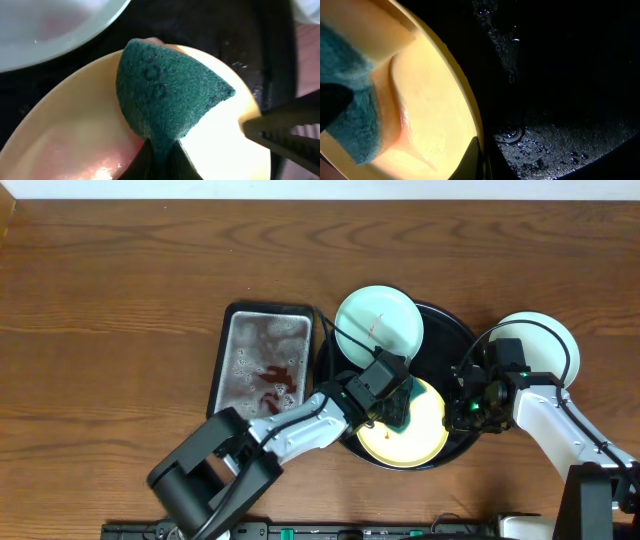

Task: Clean dirty plates on tray and stack at the side
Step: 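Scrub the yellow plate with the sponge while the right gripper holds its rim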

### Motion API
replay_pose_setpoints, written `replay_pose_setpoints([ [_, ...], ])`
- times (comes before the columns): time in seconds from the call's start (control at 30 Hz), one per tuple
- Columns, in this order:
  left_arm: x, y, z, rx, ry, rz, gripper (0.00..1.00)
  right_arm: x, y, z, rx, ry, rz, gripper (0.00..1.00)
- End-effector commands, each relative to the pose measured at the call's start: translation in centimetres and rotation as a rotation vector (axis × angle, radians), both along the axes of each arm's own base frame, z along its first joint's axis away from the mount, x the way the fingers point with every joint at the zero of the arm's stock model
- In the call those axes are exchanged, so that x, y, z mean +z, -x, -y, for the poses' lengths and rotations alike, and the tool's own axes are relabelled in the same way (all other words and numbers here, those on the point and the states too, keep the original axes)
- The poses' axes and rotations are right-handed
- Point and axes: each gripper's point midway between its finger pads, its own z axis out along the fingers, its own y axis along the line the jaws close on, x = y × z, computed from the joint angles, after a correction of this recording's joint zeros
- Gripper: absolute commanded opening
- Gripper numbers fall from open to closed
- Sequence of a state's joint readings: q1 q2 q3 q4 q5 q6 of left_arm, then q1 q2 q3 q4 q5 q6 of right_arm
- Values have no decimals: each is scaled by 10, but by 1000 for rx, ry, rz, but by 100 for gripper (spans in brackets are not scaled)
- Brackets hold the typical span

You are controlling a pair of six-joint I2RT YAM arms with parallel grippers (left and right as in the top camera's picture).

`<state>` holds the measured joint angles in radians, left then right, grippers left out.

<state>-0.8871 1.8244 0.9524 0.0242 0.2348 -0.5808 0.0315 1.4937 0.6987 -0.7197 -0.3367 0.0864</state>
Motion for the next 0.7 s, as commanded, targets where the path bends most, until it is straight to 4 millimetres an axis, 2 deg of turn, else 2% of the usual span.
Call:
replay_pose_setpoints([
  [0.0, -13, 8, -11, 34, -63, -71, 8, -1, 3, -7, 36, -11, -3, 1],
  [0.17, -20, 32, -40, 44, -182, -171, 8, -1, 2, -7, 36, -11, 1, 1],
  [0.3, -6, 36, -45, 44, -182, -171, 8, -1, 2, -7, 36, -11, 1, 1],
  [0.37, 10, 32, -41, 42, -144, -138, 8, -1, 2, -7, 36, -11, 1, 1],
  [0.43, 31, 22, -35, 42, -91, -71, 8, -1, 2, -7, 36, -11, 2, 1],
  [0.53, 52, 6, -32, 78, -52, 27, 8, -1, 2, -7, 36, -11, 2, 1],
  [0.67, 60, -6, -25, 120, -6, 63, 8, -1, 1, -7, 36, -11, 2, 1],
])
